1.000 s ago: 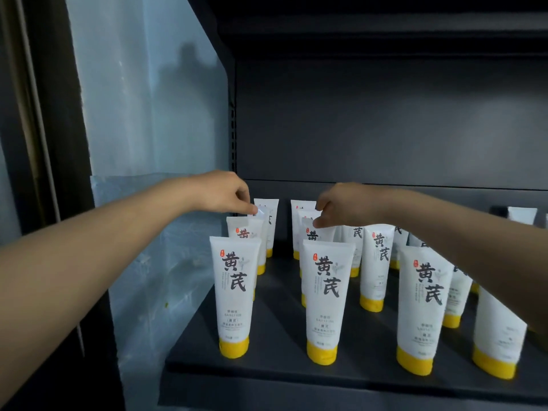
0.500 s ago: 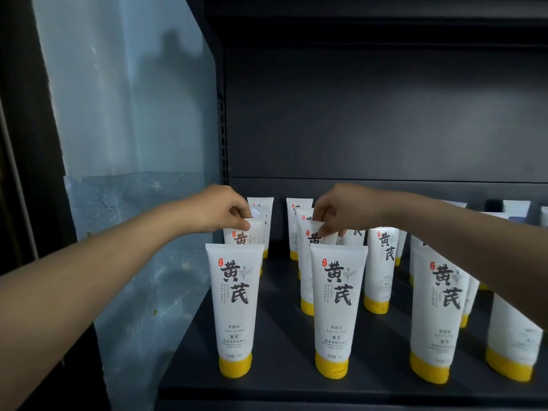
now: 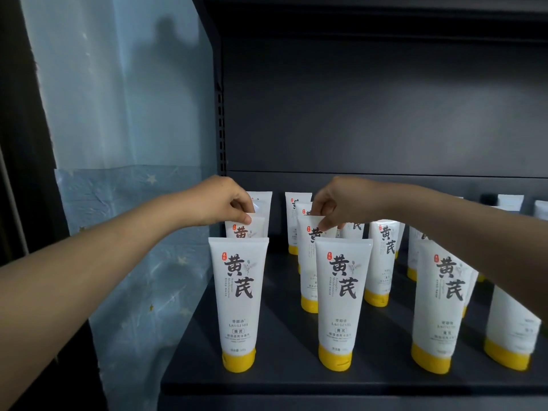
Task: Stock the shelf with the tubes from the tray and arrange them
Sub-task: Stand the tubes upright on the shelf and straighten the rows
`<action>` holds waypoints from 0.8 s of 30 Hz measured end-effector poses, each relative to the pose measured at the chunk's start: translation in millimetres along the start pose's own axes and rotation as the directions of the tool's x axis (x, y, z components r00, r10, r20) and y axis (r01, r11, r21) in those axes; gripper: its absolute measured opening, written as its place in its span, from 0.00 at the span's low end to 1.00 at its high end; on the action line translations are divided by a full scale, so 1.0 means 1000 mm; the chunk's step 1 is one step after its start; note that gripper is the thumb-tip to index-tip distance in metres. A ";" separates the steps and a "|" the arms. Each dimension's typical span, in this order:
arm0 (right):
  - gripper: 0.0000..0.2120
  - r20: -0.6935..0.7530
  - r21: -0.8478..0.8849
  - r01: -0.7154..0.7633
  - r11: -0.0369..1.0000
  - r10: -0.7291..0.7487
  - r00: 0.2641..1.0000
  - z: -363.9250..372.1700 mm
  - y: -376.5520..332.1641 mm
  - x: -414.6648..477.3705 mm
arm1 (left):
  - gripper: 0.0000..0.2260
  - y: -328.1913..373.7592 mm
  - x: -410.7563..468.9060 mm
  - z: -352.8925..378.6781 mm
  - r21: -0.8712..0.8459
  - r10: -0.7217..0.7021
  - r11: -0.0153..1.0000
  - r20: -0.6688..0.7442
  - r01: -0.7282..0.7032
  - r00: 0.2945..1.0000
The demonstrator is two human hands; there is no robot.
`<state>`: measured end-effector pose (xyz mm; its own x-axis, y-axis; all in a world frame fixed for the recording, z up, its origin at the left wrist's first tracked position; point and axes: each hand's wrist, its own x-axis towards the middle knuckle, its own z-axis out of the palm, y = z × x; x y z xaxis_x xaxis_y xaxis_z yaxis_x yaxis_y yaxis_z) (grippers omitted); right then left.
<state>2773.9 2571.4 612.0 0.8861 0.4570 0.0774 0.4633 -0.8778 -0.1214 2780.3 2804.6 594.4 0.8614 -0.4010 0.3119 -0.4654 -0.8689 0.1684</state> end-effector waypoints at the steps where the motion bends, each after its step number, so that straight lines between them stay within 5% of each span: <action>1: 0.11 -0.004 -0.012 -0.002 1.000 0.002 1.000 0.000 0.000 0.000 | 0.09 0.000 0.000 0.000 0.004 0.003 1.000 -0.003 -0.003 1.000; 24: 0.12 0.017 -0.140 -0.006 0.990 0.008 1.000 -0.003 -0.007 -0.001 | 0.11 0.002 0.000 0.003 -0.011 0.011 1.000 0.051 -0.011 0.999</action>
<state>2769.6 2576.2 615.3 0.8901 0.4520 0.0591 0.4518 -0.8920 0.0177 2779.7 2802.6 591.7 0.8653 -0.4249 0.2662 -0.4769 -0.8612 0.1757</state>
